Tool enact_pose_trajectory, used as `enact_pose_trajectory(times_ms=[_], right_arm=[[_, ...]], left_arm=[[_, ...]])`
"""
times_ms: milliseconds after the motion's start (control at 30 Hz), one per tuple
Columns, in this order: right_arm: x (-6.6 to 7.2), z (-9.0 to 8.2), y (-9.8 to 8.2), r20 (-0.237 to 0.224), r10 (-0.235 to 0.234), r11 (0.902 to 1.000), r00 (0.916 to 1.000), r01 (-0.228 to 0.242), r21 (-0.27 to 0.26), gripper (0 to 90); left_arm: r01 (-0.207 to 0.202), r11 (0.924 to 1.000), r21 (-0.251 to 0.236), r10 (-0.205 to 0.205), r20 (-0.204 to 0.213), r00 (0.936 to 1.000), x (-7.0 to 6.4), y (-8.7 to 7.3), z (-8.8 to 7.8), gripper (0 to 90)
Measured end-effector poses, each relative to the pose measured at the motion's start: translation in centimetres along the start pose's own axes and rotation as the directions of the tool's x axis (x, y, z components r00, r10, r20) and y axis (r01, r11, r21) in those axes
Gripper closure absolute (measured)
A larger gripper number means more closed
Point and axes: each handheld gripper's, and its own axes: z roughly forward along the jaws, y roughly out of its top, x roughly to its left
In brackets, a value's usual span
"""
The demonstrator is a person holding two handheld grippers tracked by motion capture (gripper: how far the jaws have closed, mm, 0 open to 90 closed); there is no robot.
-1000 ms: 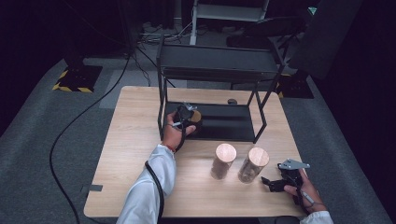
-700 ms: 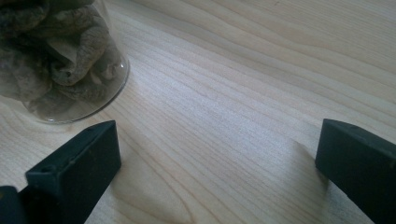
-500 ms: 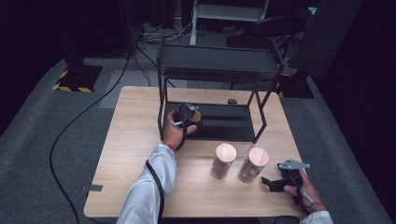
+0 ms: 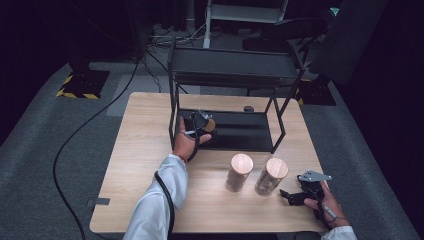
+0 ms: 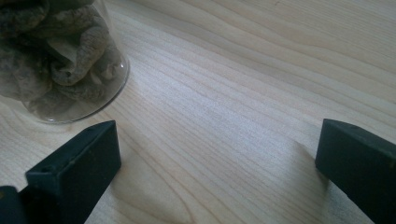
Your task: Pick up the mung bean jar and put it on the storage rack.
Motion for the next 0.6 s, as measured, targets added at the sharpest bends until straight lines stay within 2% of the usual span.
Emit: enact_pose_trajectory(times_ms=[333, 467, 600], right_arm=[[0.0, 0.0, 0.0, 0.0, 0.0, 1.0, 1.0, 0.0, 0.0, 0.0], [0.0, 0.0, 0.0, 0.0, 0.0, 1.0, 1.0, 0.0, 0.0, 0.0], [0.0, 0.0, 0.0, 0.0, 0.0, 1.0, 1.0, 0.0, 0.0, 0.0]], left_arm=[[-0.039, 0.9992, -0.001, 0.039, 0.002, 0.9992, 0.3, 0.0, -1.3, 2.4], [-0.054, 0.9985, 0.001, 0.054, -0.014, 0.9984, 0.0, 0.0, -1.8, 2.4], [-0.118, 0.9929, 0.013, 0.118, -0.035, 0.9924, -1.0, -0.1, -2.1, 2.4]])
